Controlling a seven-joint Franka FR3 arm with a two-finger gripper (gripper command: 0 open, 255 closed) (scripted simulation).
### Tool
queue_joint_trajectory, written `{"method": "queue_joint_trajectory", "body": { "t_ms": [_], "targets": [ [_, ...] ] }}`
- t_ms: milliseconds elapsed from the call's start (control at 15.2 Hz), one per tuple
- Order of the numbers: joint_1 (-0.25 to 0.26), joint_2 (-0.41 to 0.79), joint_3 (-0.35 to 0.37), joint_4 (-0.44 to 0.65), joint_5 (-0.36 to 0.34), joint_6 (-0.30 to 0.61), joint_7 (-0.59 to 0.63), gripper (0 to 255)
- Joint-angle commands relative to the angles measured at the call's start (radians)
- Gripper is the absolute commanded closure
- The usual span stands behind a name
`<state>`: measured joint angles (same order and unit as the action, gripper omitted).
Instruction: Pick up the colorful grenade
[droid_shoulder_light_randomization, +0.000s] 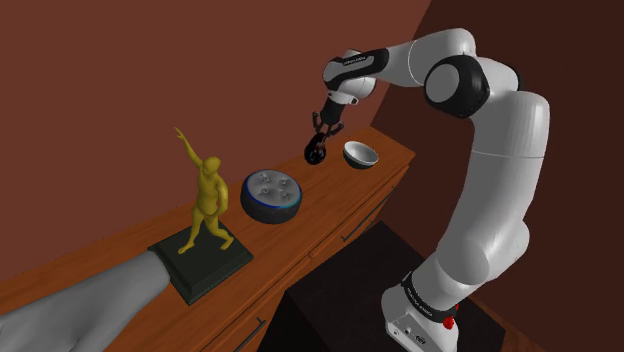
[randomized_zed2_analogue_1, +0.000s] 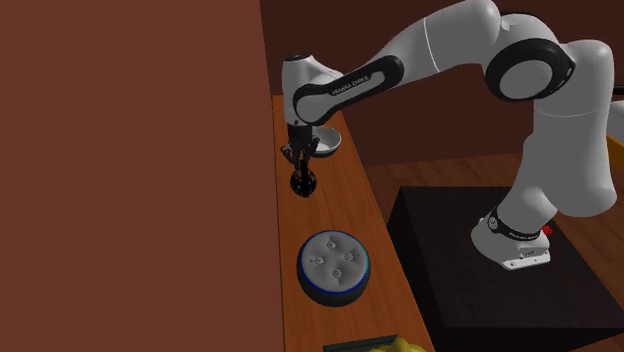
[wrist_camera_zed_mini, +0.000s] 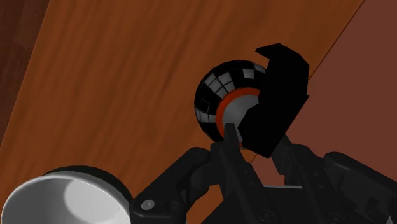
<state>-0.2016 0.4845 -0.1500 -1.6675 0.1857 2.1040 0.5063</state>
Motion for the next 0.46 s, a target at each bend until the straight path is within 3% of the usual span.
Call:
{"method": "queue_joint_trajectory", "body": {
  "t_ms": [0,396],
  "targets": [
    [0.001,-0.014,-0.002,0.009,-0.004,-0.022,0.004,255],
    [0.002,-0.037,-0.005,0.031,-0.01,-0.067,0.011,255]
  ]
}}
